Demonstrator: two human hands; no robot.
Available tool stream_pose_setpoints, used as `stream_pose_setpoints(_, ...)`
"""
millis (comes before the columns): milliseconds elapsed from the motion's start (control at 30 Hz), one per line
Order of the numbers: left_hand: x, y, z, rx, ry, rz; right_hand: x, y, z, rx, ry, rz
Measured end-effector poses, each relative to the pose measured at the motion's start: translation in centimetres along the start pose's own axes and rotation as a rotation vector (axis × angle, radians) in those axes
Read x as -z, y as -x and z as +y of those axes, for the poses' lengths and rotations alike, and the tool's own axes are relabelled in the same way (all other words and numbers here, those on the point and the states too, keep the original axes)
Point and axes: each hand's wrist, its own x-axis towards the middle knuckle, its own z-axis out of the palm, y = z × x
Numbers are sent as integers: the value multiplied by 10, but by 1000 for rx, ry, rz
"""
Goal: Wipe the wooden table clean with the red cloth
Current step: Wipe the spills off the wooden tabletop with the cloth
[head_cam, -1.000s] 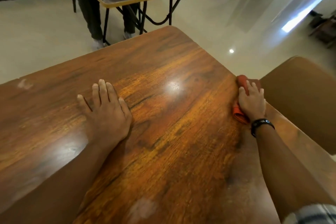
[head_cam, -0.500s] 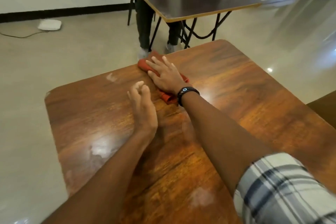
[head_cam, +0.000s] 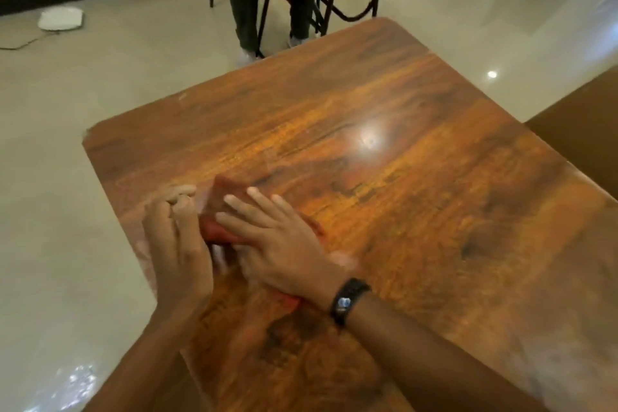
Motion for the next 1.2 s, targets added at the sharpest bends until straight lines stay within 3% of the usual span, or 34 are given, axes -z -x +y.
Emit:
stream_pose_setpoints(100,8,43,-3,-107,-77,-157,38,49,61,-176,-4,94)
stream_pose_setpoints(200,18,74,-10,-150,-78,-254,78,71,124,-526,36,149)
stream_pose_setpoints(300,32,99,-18,-153,-112,-284,78,73,118,-688,54,171)
stream_pose_setpoints(367,43,115,-22,-134,-131,-267,58,74,73,-627,57,171)
stream_pose_setpoints(567,72,160,-21,-5,-88,-297,-31,137,-100,-218,5,64)
stream_pose_setpoints(667,87,185,-15,134,-66,-400,-27,174,-104,-125,24,-6)
stream_pose_setpoints(733,97,202,-11,185,-60,-485,-6,196,-72,-218,17,28)
stream_pose_setpoints(867,120,236,-11,219,-71,-649,51,245,14,-720,21,168)
stream_pose_setpoints(967,132,261,-11,222,-123,-714,59,258,12,-939,26,204)
stream_pose_setpoints(1200,135,324,10,252,-196,-647,-26,310,-173,-546,-16,40)
